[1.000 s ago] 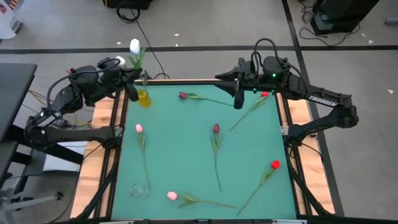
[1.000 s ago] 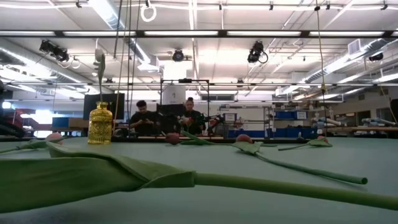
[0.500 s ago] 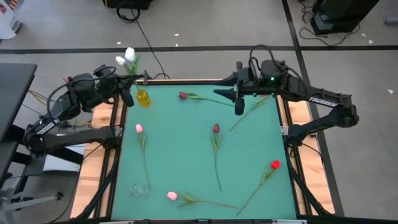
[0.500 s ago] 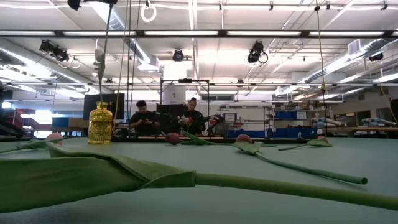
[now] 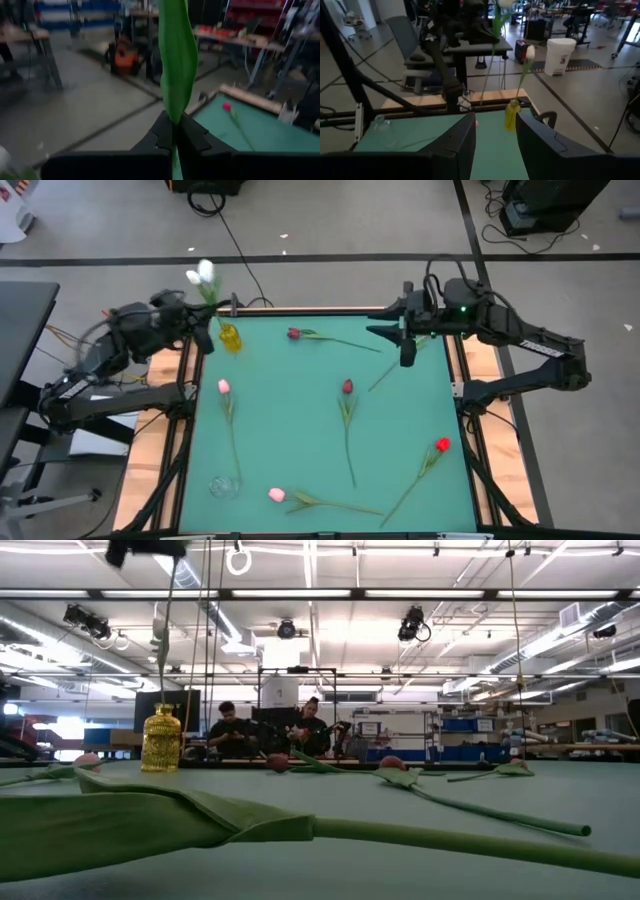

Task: Sort flowers into vase by color
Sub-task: Put the white flower into the yellow vase

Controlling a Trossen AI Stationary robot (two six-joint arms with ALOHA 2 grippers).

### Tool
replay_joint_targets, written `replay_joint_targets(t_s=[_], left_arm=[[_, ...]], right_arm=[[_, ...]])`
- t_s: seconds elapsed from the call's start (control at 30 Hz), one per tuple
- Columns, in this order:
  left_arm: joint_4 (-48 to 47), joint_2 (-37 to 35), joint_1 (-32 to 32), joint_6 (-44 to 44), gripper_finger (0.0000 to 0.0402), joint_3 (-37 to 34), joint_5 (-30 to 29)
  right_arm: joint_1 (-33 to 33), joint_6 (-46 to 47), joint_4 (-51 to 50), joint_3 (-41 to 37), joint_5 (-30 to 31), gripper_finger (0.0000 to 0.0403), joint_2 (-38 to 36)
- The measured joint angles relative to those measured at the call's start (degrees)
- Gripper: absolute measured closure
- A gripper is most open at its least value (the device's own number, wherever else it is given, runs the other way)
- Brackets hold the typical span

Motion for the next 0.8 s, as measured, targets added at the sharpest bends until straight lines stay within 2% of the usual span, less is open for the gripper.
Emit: replay_joint_targets(t_s=[0.1, 0.2, 0.37, 0.67, 0.8], left_arm=[[4.9, 0.0, 0.0, -2.5, 0.0393, -4.4, 0.1], [10.1, -0.4, 0.0, -1.7, 0.0393, -5.1, 0.0], [11.4, -0.2, 0.0, 1.9, 0.0393, -5.1, -1.0], [11.2, -0.3, 2.7, 6.0, 0.0390, -5.1, -2.0], [11.2, -1.0, 4.5, 6.2, 0.0387, -5.1, -5.3]], right_arm=[[-0.1, 1.0, 2.3, -4.8, 0.4, 0.0255, -2.6], [-0.2, 1.8, 5.4, -8.1, 0.6, 0.0255, -5.0], [-0.4, 2.6, 5.9, -8.9, 3.3, 0.0254, -7.2], [-0.4, 3.0, 8.7, -8.9, 3.4, 0.0254, -6.9], [-0.4, 3.5, 10.9, -8.9, 3.4, 0.0254, -6.0]])
